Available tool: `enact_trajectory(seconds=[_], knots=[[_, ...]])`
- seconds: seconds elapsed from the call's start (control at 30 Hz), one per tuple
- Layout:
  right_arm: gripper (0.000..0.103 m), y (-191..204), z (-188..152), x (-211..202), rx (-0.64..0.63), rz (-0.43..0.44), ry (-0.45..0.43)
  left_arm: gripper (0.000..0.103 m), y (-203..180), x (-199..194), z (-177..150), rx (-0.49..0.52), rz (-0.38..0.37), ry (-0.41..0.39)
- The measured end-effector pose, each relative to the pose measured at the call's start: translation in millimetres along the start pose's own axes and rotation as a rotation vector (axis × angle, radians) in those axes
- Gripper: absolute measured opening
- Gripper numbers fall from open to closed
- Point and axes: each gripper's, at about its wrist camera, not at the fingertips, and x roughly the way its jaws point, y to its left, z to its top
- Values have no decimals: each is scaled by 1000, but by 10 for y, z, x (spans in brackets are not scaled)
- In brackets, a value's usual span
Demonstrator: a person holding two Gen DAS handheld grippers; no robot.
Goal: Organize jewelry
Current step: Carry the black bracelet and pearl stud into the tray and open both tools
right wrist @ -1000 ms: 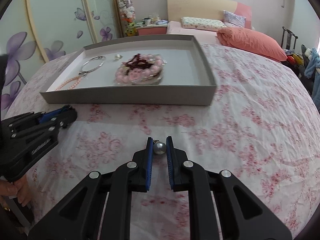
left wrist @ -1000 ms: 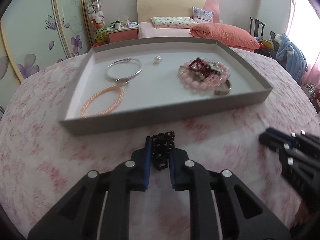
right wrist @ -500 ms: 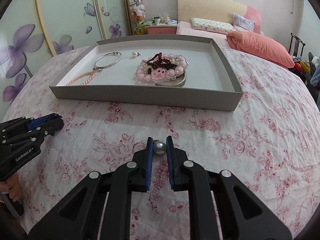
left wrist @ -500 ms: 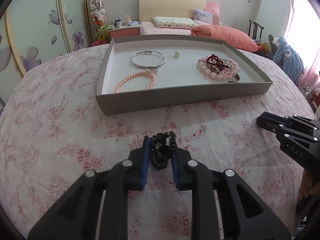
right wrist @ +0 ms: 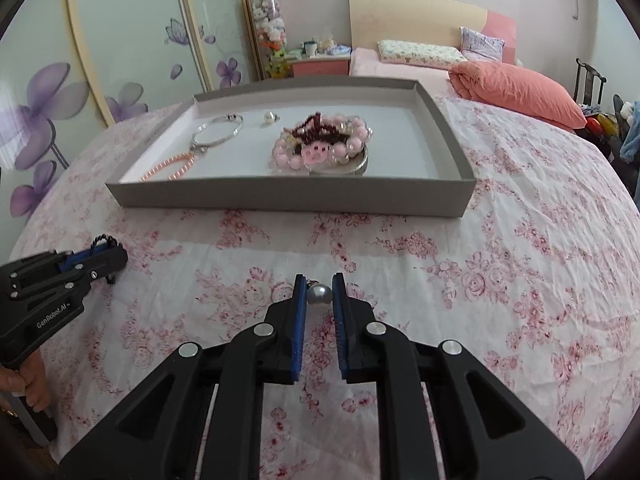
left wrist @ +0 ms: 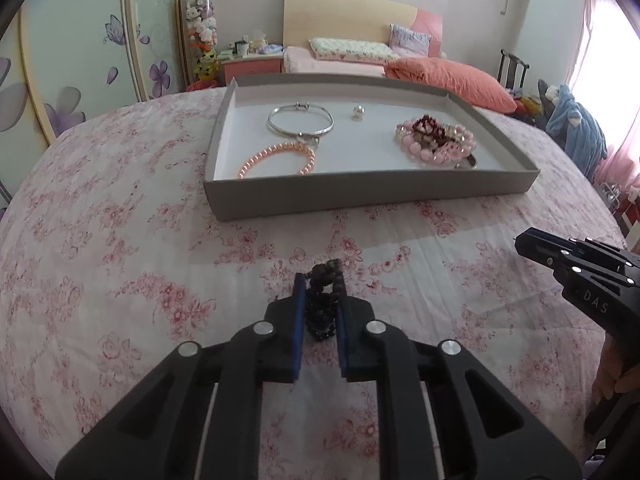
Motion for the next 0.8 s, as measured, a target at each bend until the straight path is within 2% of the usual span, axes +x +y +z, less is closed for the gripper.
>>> enact_trajectory(seconds=[0.13,0.3,0.67,0.8], knots=[[14,22,44,-147,9,14,-57,10,-18,-105,11,-7,-12,-39],[14,51,67,-220,9,18,-81,5,-31,-107,15,-7,-15,-34],[14,85,109,-374,12,30,-147,4,-50,-218,37,-11,-20,-71],[14,109,141,-485,6,31,-207,4,-100,-325,77,-5,-14,-119]])
